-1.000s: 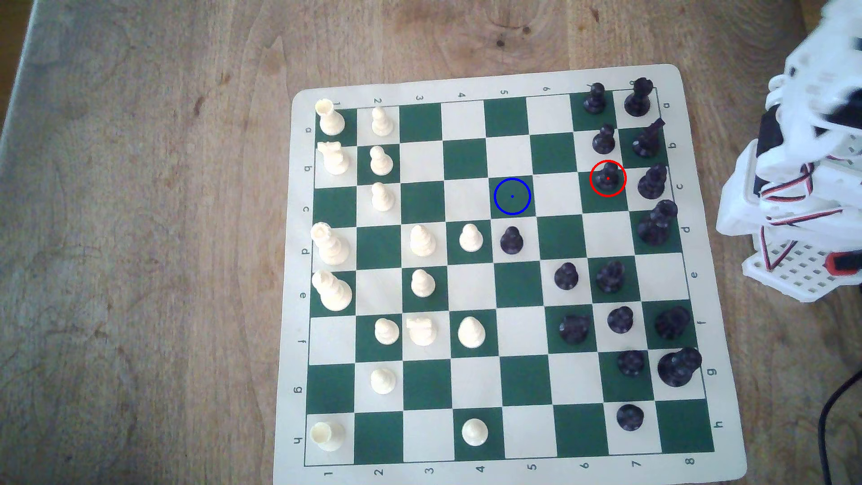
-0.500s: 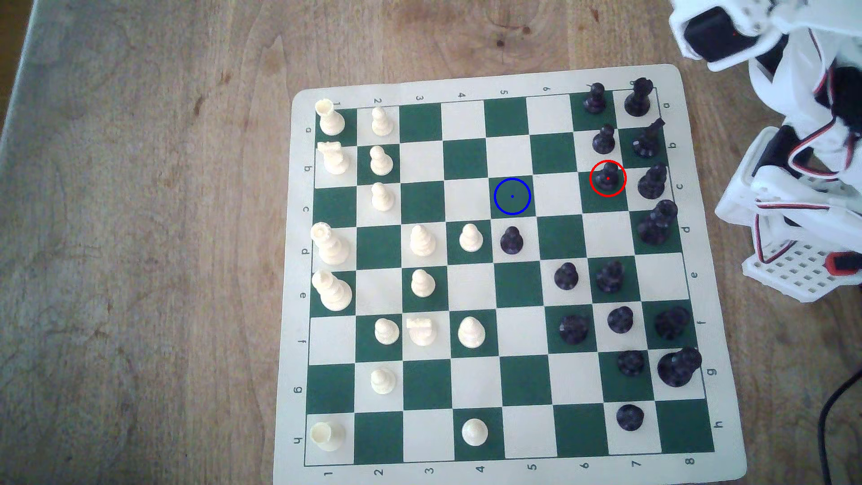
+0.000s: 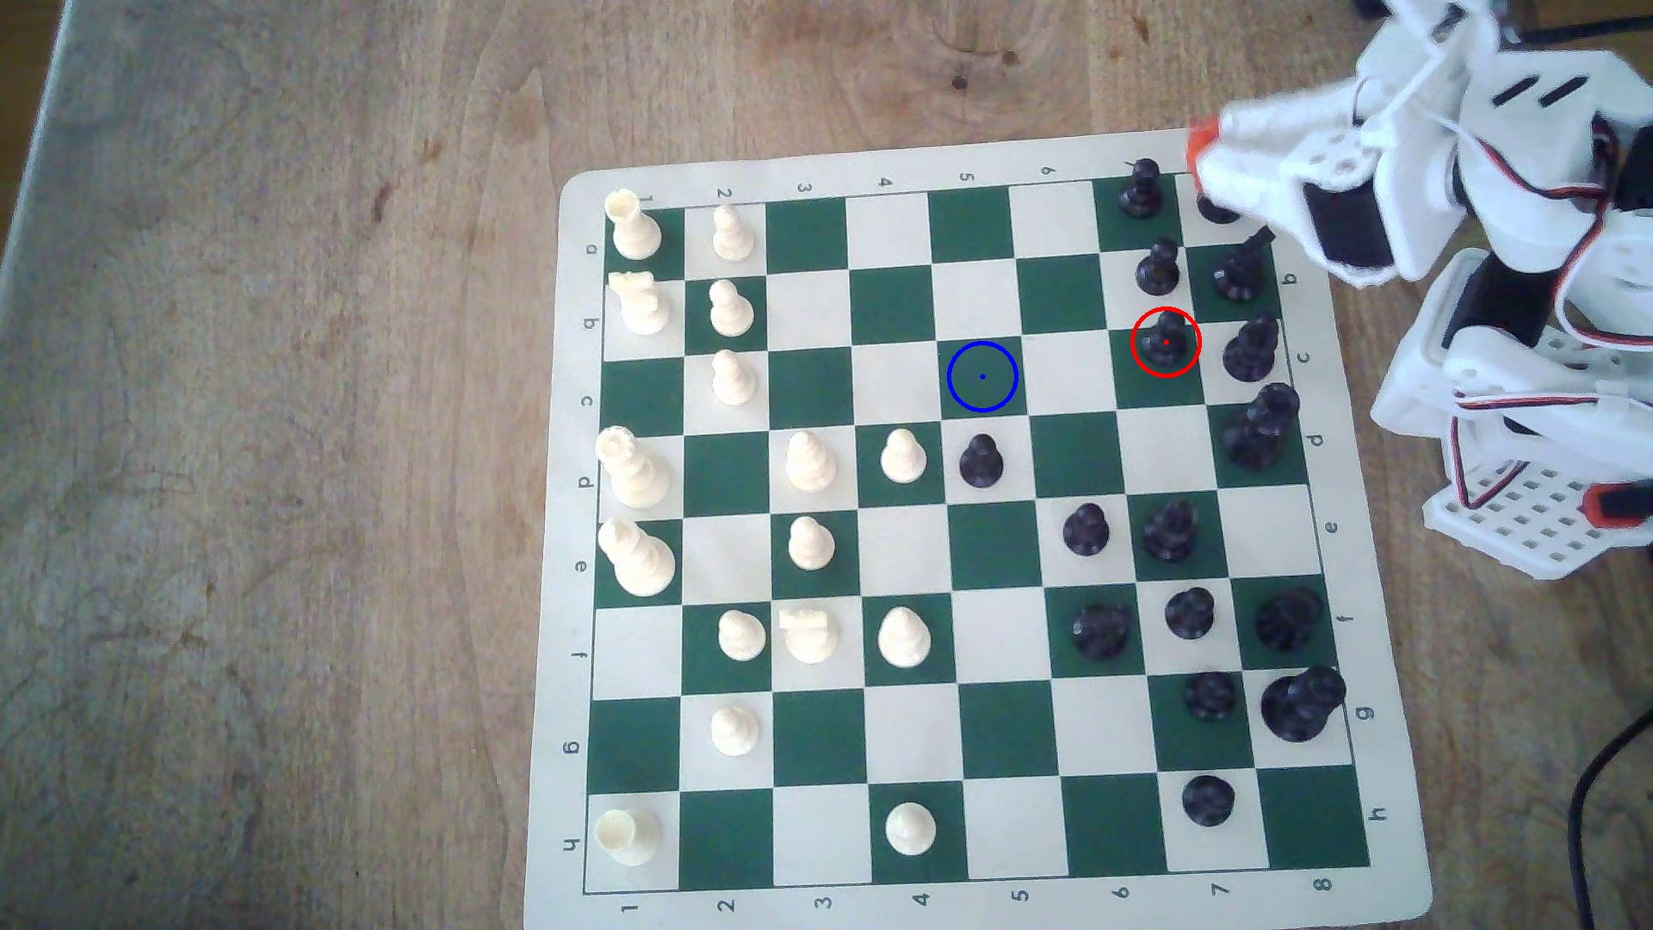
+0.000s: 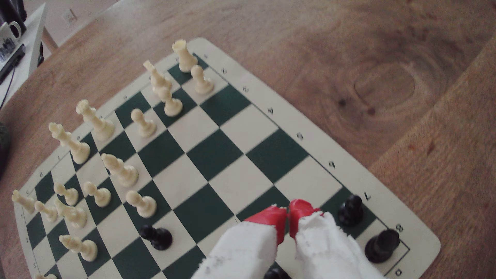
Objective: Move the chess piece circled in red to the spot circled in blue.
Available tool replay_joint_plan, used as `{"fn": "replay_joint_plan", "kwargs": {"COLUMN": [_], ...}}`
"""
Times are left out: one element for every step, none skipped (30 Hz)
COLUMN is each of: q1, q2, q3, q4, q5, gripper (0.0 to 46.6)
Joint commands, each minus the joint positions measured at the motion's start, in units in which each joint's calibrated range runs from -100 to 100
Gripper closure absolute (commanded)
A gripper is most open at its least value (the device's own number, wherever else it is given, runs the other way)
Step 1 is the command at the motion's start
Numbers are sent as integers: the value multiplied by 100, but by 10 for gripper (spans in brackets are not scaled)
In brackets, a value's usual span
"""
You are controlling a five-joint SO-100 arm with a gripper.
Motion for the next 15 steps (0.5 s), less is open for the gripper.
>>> {"fn": "replay_joint_plan", "kwargs": {"q1": [-31, -16, -16, -24, -47, -55, -24, 0, 8, 8, -63, -110, -149, -172, -196], "q2": [620, 1070, 1248, 1333, 1452, 1647, 1995, 2080, 2139, 2156, 2190, 2233, 2317, 2411, 2623], "q3": [-408, -490, -490, -454, -472, -553, -689, -717, -717, -698, -617, -608, -599, -599, -617], "q4": [185, 177, 136, 79, 87, 120, 144, 128, 120, 112, 71, 71, 71, 71, 71], "q5": [-186, -220, -244, -283, -322, -376, -435, -440, -425, -400, -352, -347, -342, -327, -293], "gripper": [464, 464, 464, 464, 463, 460, 433, 413, 394, 377, 352, 340, 333, 327, 309]}}
